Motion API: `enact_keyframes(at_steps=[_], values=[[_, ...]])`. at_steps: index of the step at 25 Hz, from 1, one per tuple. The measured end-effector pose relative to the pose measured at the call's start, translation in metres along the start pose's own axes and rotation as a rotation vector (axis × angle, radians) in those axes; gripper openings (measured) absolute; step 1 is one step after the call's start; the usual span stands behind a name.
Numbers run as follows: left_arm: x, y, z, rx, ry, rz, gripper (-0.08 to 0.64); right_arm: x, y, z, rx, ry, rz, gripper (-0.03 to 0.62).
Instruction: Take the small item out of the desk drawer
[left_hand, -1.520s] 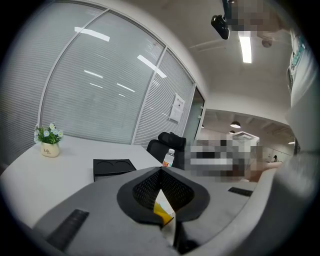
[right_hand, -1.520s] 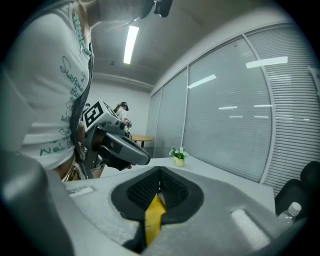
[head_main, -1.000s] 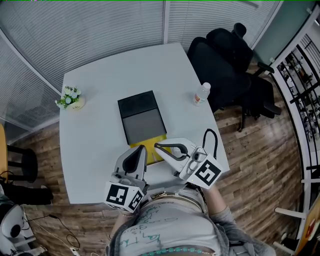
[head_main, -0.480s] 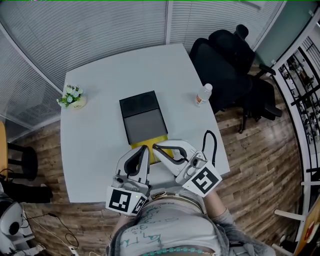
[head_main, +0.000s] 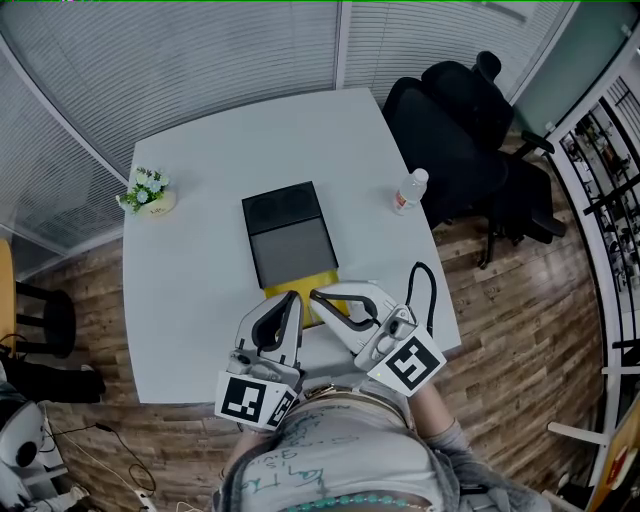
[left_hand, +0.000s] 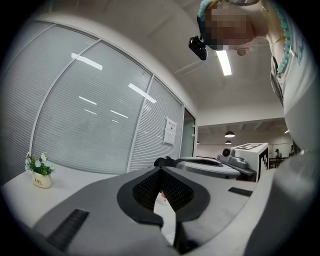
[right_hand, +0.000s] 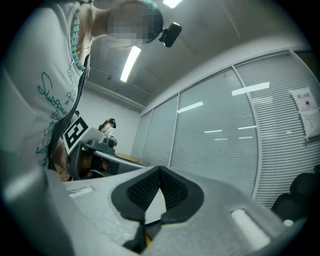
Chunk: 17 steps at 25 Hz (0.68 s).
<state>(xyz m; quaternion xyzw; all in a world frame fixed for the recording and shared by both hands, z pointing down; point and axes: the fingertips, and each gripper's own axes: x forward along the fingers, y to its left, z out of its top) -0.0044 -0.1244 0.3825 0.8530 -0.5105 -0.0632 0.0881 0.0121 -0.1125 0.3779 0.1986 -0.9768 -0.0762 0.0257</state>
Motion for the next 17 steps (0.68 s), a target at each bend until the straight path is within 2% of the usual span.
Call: enact_keyframes(at_steps=[5, 17], values=[[0.0004, 0.001, -0.0013, 0.001, 0.008, -0.004, -0.003, 0.0, -0.0011, -0.0023, -0.022, 0.015, 0.006, 0.003], [0.0001, 0.004, -0.0056, -0.003, 0.02, -0.013, -0.003, 0.0047, -0.0031, -0.004, 0.005, 0.012, -0.008, 0.003]])
